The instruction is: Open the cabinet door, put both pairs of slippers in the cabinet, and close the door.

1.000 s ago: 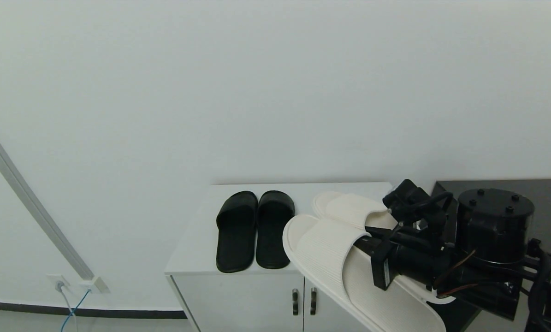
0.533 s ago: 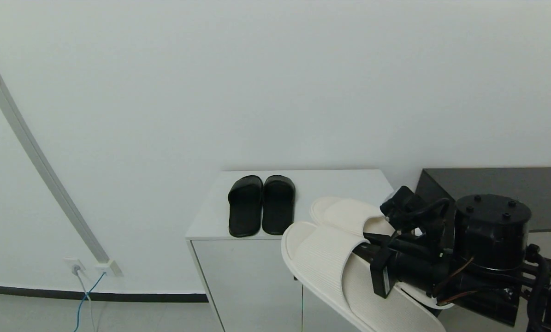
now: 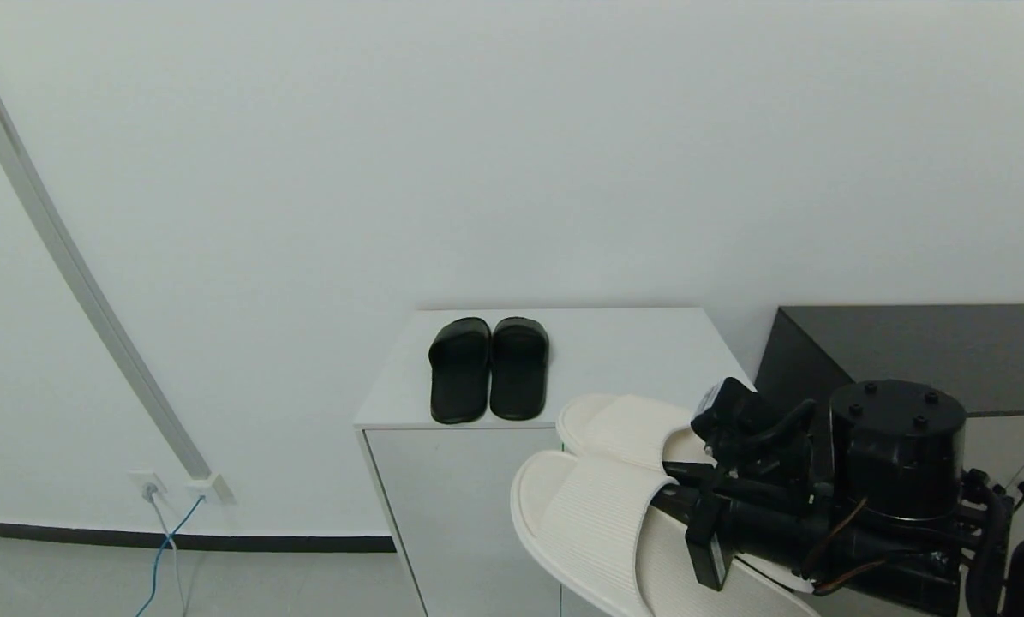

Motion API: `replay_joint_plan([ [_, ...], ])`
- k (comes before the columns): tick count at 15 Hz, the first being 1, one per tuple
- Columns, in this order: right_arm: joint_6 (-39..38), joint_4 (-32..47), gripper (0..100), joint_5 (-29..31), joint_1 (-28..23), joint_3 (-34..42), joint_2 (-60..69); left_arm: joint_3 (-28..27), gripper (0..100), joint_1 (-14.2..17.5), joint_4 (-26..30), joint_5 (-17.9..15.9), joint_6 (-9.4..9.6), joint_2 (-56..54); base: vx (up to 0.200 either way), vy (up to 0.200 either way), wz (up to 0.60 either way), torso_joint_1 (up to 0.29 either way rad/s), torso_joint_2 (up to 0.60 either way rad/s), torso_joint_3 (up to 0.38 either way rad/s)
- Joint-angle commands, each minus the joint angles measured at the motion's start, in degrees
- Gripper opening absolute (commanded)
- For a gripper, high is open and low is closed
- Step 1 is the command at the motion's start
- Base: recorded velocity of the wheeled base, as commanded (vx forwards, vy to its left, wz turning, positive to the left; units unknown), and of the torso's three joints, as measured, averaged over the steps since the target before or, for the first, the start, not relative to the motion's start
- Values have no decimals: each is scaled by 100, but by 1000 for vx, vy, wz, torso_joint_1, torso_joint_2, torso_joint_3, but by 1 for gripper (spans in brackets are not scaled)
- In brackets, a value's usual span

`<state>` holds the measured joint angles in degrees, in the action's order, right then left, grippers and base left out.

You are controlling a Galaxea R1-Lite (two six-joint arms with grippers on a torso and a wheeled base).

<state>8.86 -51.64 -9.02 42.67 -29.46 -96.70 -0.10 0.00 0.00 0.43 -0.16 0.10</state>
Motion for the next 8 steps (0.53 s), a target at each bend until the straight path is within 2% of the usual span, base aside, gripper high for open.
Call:
replay_joint_plan([
  [1, 1, -4, 0, -3, -4, 55, -25, 1, 0, 0, 0, 1, -2, -1, 0, 0, 0, 0, 0, 0],
  [8, -16, -110, 0, -21, 14, 231, -34, 1, 0, 0, 0, 28, -19, -1, 0, 0, 0, 0, 0, 0],
])
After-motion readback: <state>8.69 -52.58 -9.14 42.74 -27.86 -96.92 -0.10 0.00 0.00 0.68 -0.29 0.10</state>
